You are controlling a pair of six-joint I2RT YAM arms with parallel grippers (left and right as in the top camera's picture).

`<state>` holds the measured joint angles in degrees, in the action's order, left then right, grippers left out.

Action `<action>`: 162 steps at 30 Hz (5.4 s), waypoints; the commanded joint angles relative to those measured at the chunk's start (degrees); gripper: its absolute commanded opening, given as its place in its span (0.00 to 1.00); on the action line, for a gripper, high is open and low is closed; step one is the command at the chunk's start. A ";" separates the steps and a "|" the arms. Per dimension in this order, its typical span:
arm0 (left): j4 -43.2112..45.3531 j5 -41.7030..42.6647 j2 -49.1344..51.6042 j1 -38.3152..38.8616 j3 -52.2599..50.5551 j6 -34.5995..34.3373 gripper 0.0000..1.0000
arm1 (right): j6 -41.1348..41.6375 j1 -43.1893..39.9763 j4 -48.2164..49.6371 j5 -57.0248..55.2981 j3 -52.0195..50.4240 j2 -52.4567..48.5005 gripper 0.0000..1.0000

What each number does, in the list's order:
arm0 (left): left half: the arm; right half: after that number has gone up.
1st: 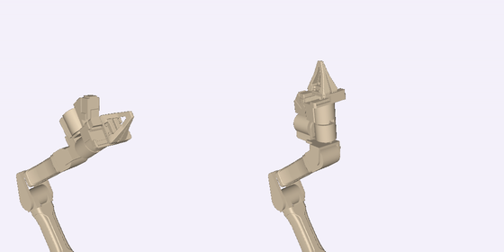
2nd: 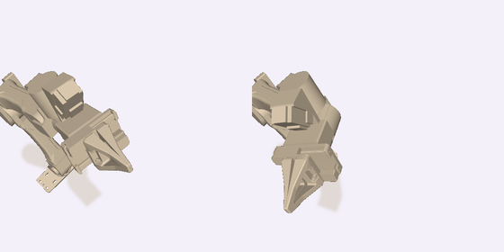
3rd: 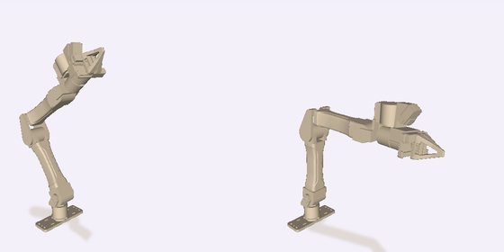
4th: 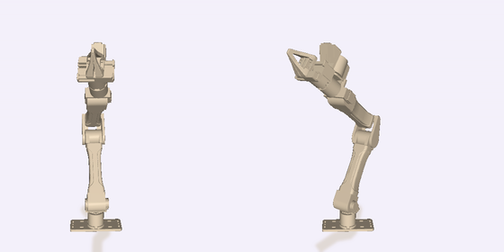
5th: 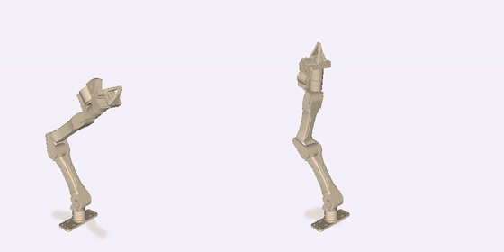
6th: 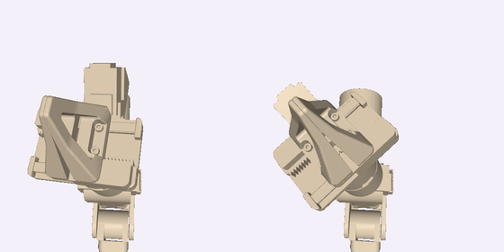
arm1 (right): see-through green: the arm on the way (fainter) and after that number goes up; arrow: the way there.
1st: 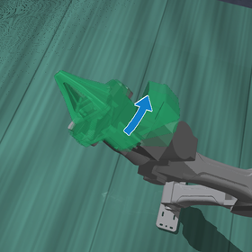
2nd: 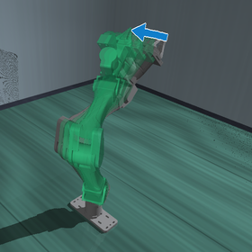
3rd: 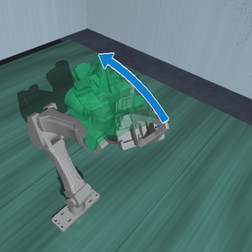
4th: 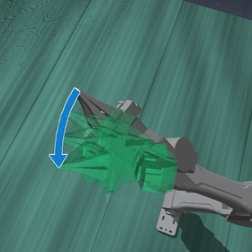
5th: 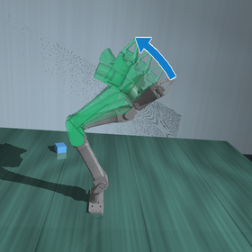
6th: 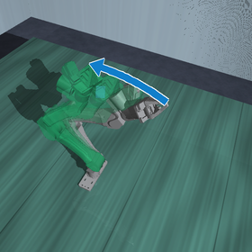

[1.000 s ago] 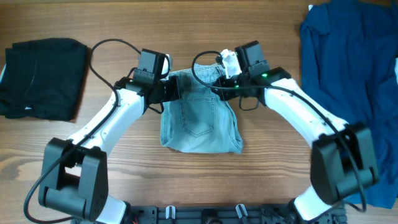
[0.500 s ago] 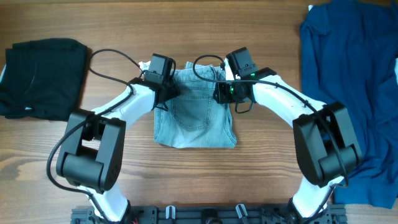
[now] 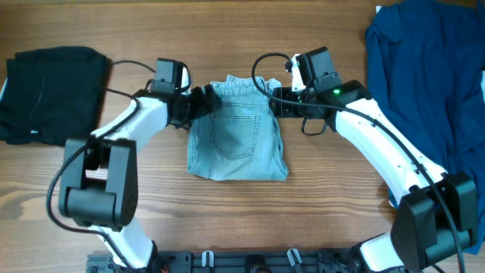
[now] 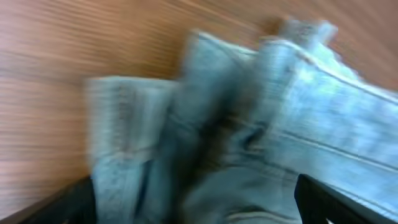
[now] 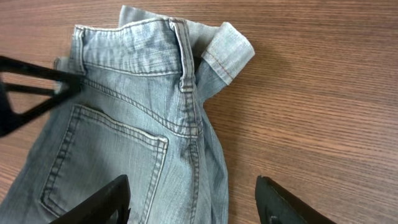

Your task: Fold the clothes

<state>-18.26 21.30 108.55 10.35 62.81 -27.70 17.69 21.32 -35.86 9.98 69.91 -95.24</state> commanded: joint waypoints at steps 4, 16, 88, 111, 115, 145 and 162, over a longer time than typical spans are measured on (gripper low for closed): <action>7.15 17.27 7.32 4.81 -1.27 6.14 0.21 | -1.18 -0.17 -1.20 -1.09 0.59 -0.15 0.65; 5.60 18.34 4.48 6.97 0.20 6.54 0.59 | 10.25 -3.21 -10.03 -15.10 -2.40 -2.40 0.55; 5.79 4.94 6.99 -59.39 14.84 4.98 1.00 | -4.24 -11.76 -20.63 -5.60 8.35 11.23 0.81; -21.27 -19.65 -6.95 -48.89 1.64 1.51 1.00 | -5.70 -11.76 -23.82 -5.73 8.35 11.23 0.90; -22.73 -22.10 -5.22 -48.92 1.64 -0.59 0.96 | -5.73 -11.76 -24.96 -5.75 8.35 11.23 0.90; -18.16 -28.28 -9.38 -57.13 1.68 -10.73 0.92 | -5.68 -11.76 -22.64 -5.77 8.35 7.63 0.92; -15.10 -12.33 -22.12 -35.76 6.67 8.02 1.00 | -1.66 -11.76 -11.69 4.04 8.35 7.58 1.00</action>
<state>-33.15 5.61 90.96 -35.68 68.42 -25.10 14.74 9.80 -49.25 10.81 78.35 -87.13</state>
